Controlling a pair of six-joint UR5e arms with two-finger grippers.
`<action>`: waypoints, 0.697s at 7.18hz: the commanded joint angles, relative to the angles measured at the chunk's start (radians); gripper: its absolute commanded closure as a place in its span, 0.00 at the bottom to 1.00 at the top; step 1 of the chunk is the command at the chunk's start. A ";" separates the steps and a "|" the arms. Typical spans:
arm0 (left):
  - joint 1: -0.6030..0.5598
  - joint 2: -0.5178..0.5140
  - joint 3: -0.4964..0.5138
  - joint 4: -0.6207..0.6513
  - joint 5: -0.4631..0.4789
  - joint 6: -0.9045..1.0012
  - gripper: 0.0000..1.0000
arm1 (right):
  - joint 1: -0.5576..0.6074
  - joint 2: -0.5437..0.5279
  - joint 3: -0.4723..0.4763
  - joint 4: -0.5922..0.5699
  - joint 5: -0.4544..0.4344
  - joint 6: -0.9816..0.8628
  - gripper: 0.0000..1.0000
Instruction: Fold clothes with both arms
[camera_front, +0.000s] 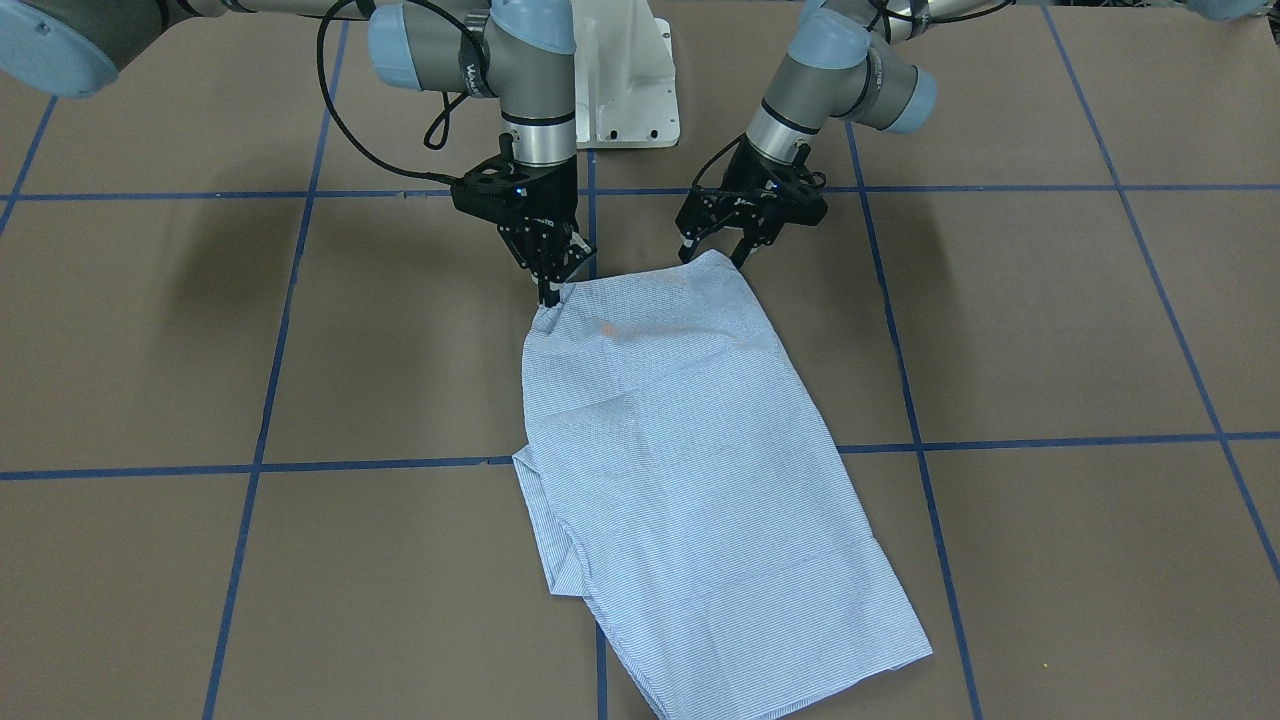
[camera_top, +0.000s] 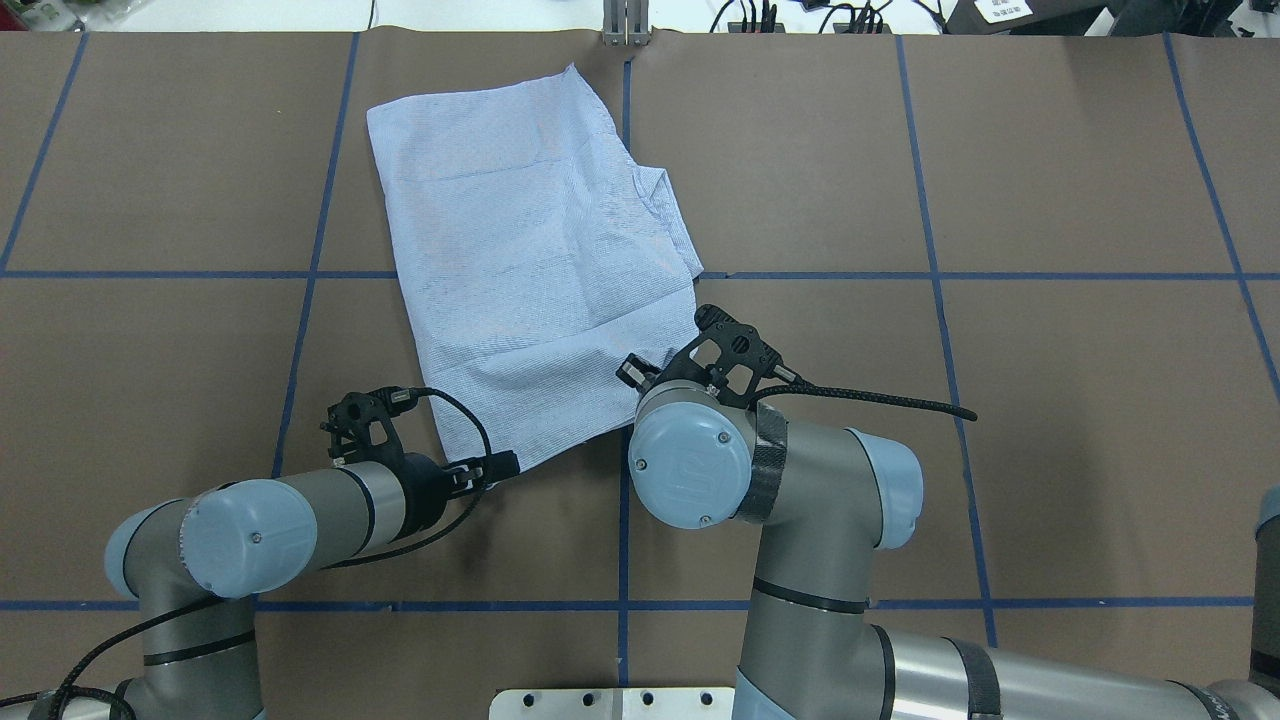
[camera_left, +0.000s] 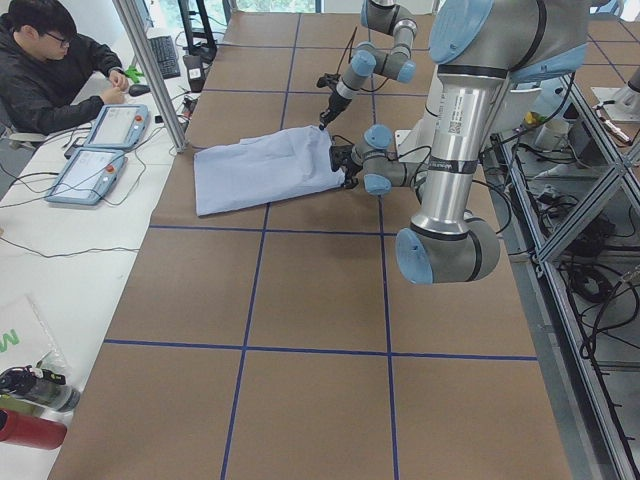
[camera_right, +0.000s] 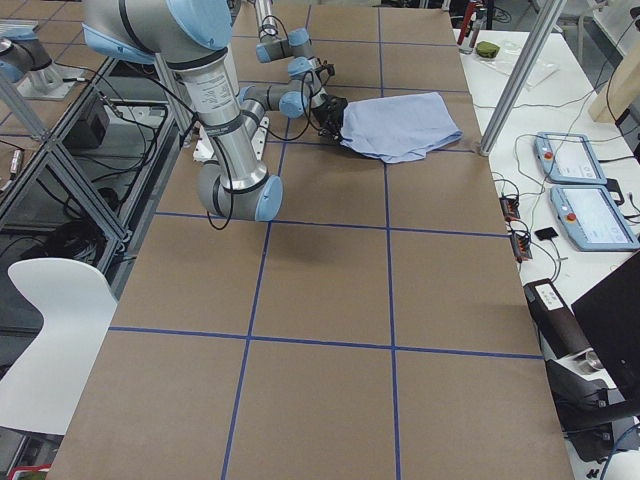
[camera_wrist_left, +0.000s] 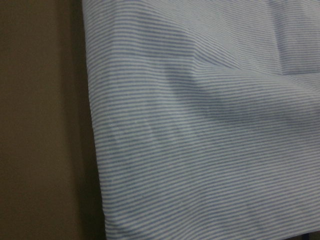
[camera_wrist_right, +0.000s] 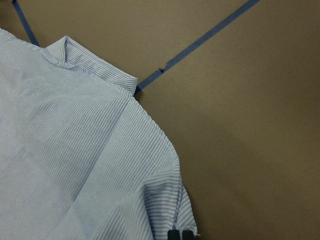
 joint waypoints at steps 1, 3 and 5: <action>0.006 -0.001 0.001 -0.001 -0.001 -0.001 0.36 | -0.002 0.000 -0.001 0.000 0.000 0.000 1.00; 0.023 -0.001 0.008 -0.001 -0.001 -0.001 0.89 | -0.002 0.002 0.000 0.000 0.000 0.000 1.00; 0.025 -0.001 -0.021 -0.001 -0.001 -0.001 1.00 | 0.002 -0.006 0.017 0.000 0.000 -0.005 1.00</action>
